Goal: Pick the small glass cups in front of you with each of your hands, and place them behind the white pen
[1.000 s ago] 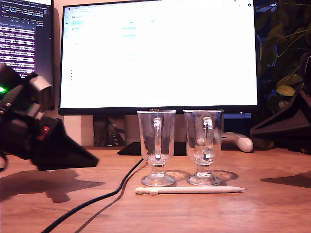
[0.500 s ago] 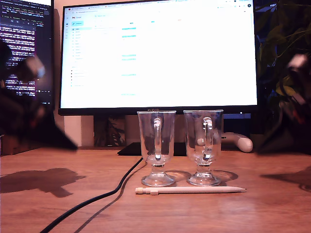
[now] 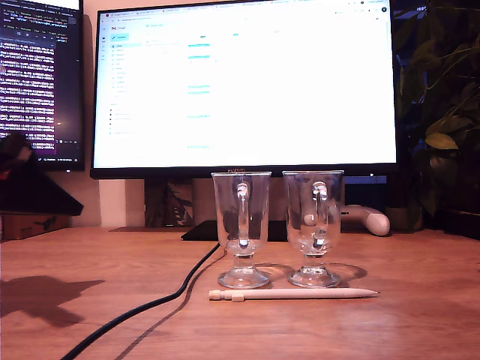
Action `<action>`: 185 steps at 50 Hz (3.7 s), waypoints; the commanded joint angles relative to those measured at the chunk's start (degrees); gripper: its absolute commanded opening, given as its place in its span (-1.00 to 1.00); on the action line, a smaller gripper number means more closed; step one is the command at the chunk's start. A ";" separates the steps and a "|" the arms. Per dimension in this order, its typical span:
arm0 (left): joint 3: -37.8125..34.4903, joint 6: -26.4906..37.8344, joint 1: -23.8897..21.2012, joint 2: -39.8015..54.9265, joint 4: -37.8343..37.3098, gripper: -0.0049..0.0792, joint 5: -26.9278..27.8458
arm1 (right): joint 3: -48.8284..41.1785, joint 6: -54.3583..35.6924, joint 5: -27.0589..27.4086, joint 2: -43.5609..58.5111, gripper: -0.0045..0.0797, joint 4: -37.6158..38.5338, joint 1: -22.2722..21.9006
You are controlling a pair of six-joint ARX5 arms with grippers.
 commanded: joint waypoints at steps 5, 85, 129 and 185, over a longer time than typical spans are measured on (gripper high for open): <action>-6.29 -1.01 -0.02 -1.31 7.89 -0.93 -1.09 | -3.80 -0.44 -0.02 -2.97 -0.92 2.91 -0.13; -13.11 -0.92 -4.68 -38.91 -14.08 -0.93 -12.24 | -7.52 1.18 4.87 -32.09 -0.92 -9.46 -1.25; -12.33 -10.73 -5.33 -67.49 -45.68 -0.93 -19.21 | -7.52 4.61 6.05 -39.34 -0.92 -16.41 -1.27; -12.22 -8.22 0.90 -67.49 -45.99 -0.93 -22.67 | -7.28 8.87 5.60 -49.18 -0.92 -31.12 -1.25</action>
